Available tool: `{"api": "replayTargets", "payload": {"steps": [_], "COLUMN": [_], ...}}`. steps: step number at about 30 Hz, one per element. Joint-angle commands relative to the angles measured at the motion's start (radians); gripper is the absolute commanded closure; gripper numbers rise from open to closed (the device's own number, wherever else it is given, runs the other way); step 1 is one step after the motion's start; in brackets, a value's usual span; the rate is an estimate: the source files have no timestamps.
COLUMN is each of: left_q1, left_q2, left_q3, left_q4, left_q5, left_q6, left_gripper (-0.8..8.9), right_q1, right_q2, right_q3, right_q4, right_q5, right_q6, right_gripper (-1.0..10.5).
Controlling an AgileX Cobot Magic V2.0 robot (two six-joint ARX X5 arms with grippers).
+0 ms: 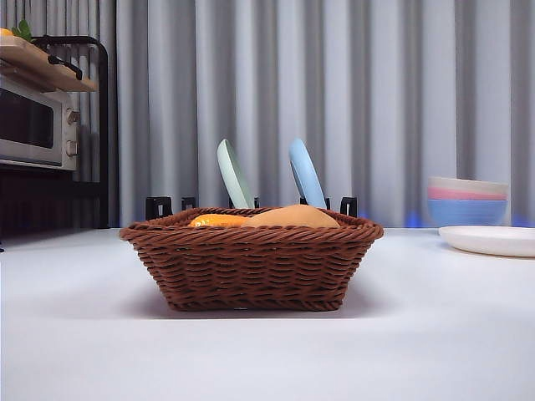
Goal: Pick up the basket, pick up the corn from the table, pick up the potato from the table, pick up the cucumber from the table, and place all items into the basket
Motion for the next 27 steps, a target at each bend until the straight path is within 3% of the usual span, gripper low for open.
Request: {"api": "replayTargets", "payload": {"steps": [1,27], "left_q1": [0.003,0.003], "left_q2": [-0.003,-0.003], "left_q3": [-0.015,-0.015], "left_q4": [0.003,0.003], "left_q5": [0.005,0.005], "left_q6": [-0.009,-0.009], "left_gripper": [8.14,8.14], "right_q1": [0.001,0.001], "right_q2": [0.007,0.014], "right_q3": [-0.012,-0.012], "right_q4": [-0.007,-0.007], "right_q5": [0.002,0.002], "right_q6": [0.017,0.017], "right_gripper": [9.5,9.5]}}
